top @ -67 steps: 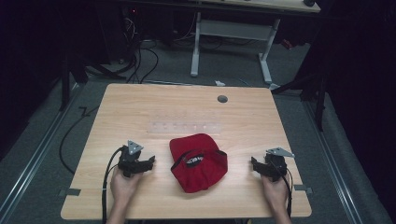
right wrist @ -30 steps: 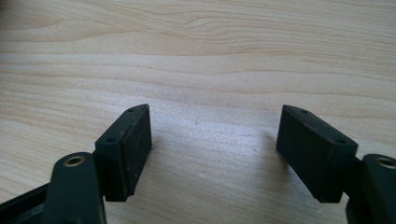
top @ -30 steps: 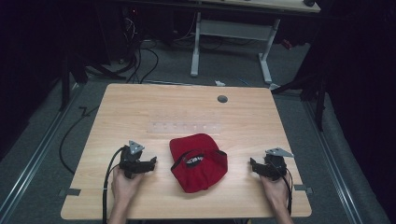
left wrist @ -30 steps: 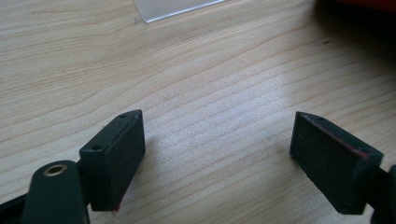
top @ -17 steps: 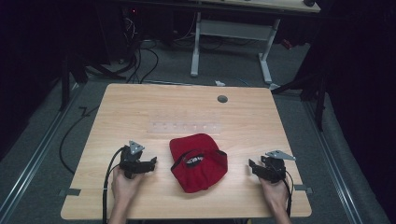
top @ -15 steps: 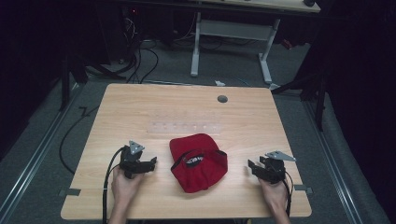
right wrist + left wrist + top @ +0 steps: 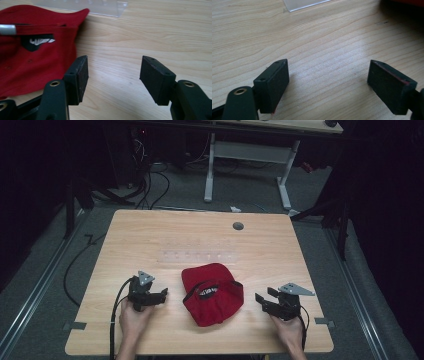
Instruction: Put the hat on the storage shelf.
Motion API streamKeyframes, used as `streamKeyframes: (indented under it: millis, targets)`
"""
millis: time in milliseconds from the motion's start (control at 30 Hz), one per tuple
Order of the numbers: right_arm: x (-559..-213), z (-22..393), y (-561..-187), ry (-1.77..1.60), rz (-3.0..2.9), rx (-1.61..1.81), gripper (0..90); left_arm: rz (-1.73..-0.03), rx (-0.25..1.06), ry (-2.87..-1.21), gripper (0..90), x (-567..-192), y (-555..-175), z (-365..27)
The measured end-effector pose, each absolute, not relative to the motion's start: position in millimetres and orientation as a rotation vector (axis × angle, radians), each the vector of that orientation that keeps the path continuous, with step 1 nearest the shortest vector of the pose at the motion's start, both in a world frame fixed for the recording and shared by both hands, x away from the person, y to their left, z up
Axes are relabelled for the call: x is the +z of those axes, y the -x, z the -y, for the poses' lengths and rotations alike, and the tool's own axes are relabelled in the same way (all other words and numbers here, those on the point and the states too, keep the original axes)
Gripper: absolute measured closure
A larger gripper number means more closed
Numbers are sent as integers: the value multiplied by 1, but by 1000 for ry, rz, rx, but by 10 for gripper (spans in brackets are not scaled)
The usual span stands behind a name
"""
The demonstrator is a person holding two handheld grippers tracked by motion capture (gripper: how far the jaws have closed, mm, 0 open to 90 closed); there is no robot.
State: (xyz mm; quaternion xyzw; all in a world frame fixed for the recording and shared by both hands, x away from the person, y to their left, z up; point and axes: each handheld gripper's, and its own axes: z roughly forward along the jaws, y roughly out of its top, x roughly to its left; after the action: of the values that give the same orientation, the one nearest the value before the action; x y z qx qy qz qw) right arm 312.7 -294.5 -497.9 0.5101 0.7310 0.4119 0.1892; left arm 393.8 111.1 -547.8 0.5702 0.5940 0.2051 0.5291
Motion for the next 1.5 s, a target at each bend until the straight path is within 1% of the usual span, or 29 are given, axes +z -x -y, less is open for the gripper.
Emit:
streamKeyframes:
  millis: [333, 600, 900, 1133, 1500]
  targets:
    - [-484, 275, -311, -1349, -2100, 1226, 348, -1419, 490, -1361, 180, -548, -394, -111]
    - [-479, 253, -326, -1313, -2133, 1224, 330, -1419, 491, -1361, 180, -548, -394, -111]
    - [-480, 241, -340, -1326, -2168, 1218, 307, -1420, 493, -1362, 181, -548, -394, -111]
    - [-485, 233, -356, -1331, -2211, 1179, 310, -1421, 493, -1361, 181, -548, -394, -111]
    - [-503, 224, -377, -1384, -2269, 1183, 366, -1424, 496, -1360, 183, -548, -394, -110]
